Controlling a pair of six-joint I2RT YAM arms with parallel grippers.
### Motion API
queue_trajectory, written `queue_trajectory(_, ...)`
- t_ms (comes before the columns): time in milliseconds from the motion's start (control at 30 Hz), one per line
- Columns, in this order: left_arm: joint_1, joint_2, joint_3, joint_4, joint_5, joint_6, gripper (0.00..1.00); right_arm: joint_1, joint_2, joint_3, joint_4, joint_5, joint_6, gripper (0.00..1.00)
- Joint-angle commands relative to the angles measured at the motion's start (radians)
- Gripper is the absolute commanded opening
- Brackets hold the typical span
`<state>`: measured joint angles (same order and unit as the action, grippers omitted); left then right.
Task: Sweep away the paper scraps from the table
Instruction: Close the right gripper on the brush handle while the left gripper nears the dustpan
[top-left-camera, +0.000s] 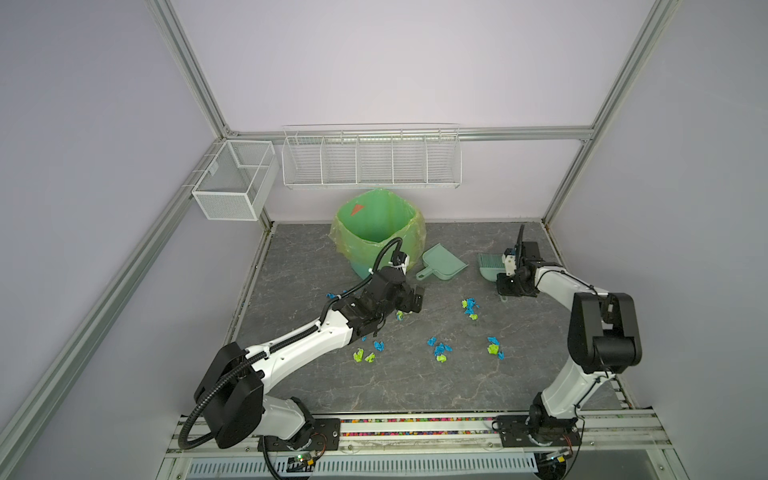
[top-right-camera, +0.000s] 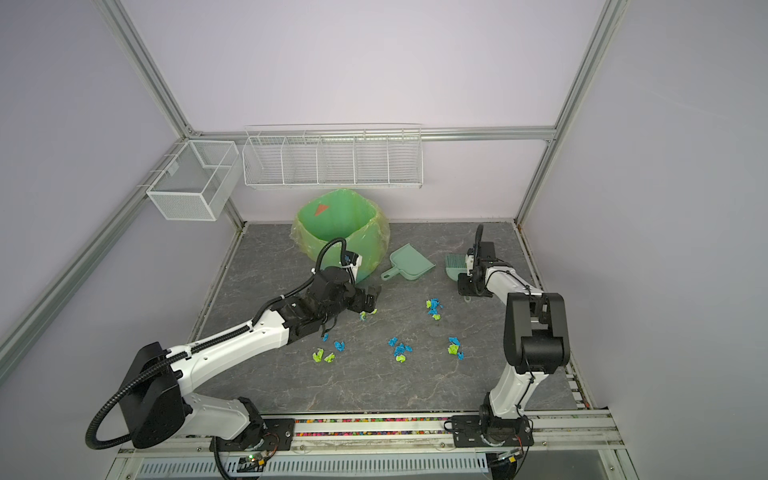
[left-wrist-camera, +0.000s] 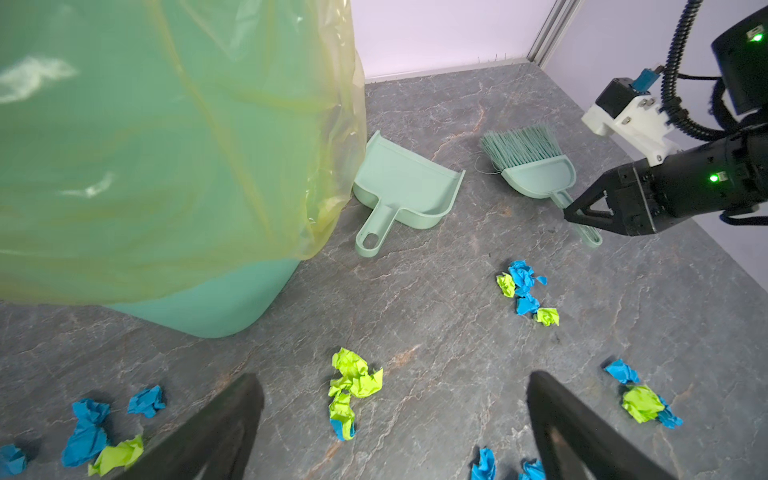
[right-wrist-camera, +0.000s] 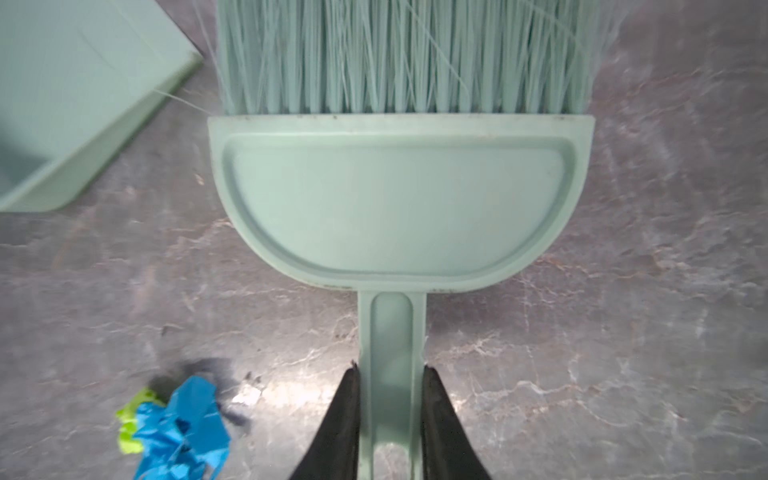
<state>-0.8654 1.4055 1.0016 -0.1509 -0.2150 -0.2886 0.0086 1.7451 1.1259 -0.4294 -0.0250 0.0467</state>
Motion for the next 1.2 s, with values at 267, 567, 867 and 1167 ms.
queue_trajectory(267, -0.006, 0.083, 0.154, -0.091, 0.071, -0.068, 0.99, 0.005, -0.175, -0.077, 0.024, -0.079, 0.068, 0.17)
queue_trajectory(567, -0.005, 0.166, 0.284, -0.109, 0.213, -0.135, 0.99, 0.029, -0.333, -0.149, 0.026, -0.142, 0.109, 0.16)
queue_trajectory(867, -0.005, 0.282, 0.384, -0.077, 0.343, -0.170, 0.98, 0.095, -0.485, -0.184, -0.001, -0.134, 0.132, 0.17)
queue_trajectory(1167, -0.006, 0.354, 0.464, -0.013, 0.445, -0.227, 0.92, 0.114, -0.587, -0.221, -0.005, -0.154, 0.139, 0.17)
